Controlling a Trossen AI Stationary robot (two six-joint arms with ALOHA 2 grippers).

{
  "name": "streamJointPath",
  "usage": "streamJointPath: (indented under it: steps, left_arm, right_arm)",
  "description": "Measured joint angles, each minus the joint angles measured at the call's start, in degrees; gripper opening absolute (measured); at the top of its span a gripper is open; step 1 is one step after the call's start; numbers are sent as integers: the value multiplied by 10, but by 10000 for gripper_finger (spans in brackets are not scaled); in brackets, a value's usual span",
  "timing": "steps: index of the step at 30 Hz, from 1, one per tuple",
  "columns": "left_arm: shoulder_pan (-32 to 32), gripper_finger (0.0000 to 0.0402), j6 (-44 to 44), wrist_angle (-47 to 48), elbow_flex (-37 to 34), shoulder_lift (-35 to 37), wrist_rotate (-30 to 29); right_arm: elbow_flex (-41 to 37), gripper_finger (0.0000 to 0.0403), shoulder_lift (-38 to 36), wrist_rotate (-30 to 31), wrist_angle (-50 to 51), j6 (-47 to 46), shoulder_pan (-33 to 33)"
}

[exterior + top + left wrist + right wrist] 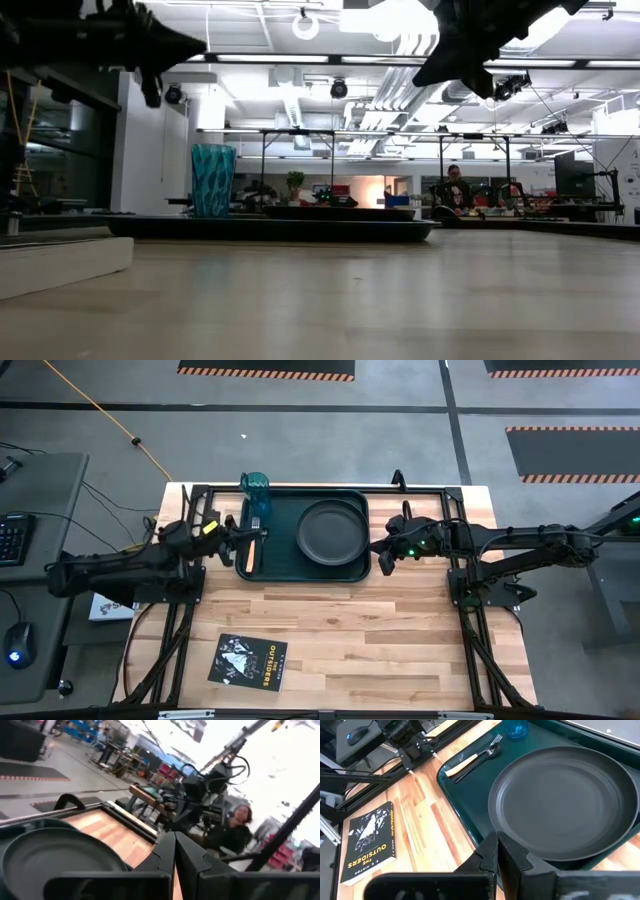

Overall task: Pick and place plate/cup/fork/spoon on tray
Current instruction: Return to Home Position

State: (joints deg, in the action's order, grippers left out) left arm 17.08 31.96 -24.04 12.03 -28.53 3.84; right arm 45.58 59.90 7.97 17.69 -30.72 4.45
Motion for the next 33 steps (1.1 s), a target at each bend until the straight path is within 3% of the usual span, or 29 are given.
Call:
streamJointPath:
  steps: [13, 33]
  left_arm:
    - [-138, 0, -39, 2, -6, 29, -122]
    - [-151, 0, -87, 36, -5, 111, -115]
  right_arm:
    - [0, 0, 0, -11, -8, -53, 0]
    - [0, 0, 0, -25, -28, -54, 0]
